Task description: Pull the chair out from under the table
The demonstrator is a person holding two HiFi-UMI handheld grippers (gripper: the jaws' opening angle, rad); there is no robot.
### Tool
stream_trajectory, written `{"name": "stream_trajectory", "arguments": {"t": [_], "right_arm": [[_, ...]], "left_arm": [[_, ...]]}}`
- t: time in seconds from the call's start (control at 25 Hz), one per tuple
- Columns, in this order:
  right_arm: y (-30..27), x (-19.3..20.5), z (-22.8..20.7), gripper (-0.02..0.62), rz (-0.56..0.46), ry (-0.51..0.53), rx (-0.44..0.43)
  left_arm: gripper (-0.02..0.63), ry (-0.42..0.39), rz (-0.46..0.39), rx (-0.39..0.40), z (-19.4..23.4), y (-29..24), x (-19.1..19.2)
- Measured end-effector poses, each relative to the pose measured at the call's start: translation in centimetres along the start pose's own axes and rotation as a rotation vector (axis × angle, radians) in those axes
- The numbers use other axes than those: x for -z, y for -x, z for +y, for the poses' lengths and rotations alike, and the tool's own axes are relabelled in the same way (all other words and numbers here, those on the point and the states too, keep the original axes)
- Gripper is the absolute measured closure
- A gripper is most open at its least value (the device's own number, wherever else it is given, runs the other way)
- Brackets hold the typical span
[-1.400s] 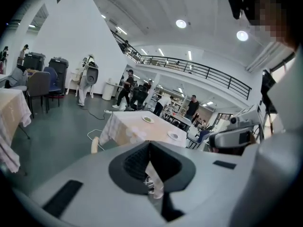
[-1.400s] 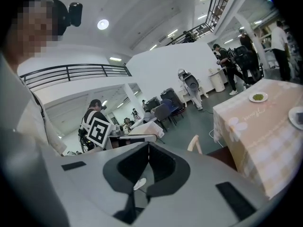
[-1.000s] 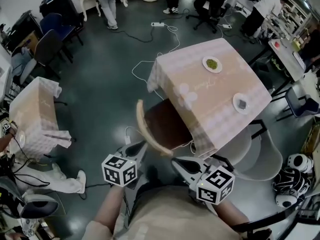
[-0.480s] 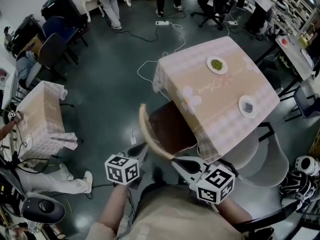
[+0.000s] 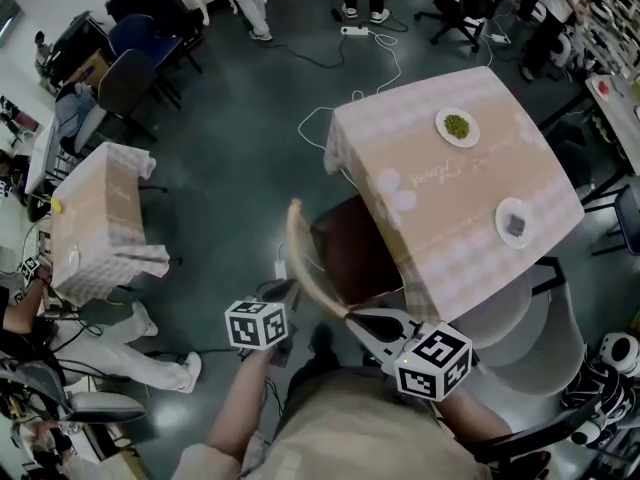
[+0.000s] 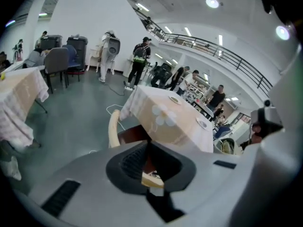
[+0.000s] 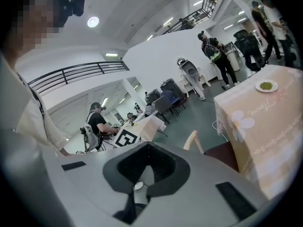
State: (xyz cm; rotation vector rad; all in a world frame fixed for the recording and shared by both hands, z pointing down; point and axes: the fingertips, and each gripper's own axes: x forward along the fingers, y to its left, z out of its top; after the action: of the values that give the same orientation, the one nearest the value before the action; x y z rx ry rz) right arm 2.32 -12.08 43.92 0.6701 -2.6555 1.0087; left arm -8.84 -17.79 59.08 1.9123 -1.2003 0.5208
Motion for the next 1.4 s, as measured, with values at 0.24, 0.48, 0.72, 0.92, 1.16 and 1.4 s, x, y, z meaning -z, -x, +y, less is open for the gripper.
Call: {"name": "stream_trajectory", "arguments": {"t": [0.24, 0.48, 0.72, 0.92, 1.16, 1.4], "right_arm": [[0.5, -0.2, -1.1, 0.586, 0.014, -0.007, 0.011], [0.6, -0.5, -2.2, 0.586, 0.017, -0.034, 0.035], [0.1, -0.5, -2.5, 0.586, 0.019, -0.023, 0.047], [0.6, -0.5, -3.0, 0.586, 0.006, -0.032, 0.08], [0.9, -0.5, -3.2, 0.586, 0.001, -0.041, 0.101], [1.1, -0.6, -3.4, 0.586, -0.005, -0.05, 0.075]], "left_arm": [[0.603, 0.071, 0.083, -0.1, 3.1, -2.6, 3.0], [0.59, 0.097, 0.12, -0.107, 3.8, -3.9, 3.9], [0.567, 0.066, 0.178, -0.143, 4.8, -5.6, 5.3], [0.474, 0.135, 0.204, -0.151, 5.8, -7.1, 6.5], [0.431, 0.202, 0.234, -0.143, 6.6, -8.6, 7.9], [0.416, 0.326, 0.272, -0.122, 6.3, -10.3, 9.3]]}}
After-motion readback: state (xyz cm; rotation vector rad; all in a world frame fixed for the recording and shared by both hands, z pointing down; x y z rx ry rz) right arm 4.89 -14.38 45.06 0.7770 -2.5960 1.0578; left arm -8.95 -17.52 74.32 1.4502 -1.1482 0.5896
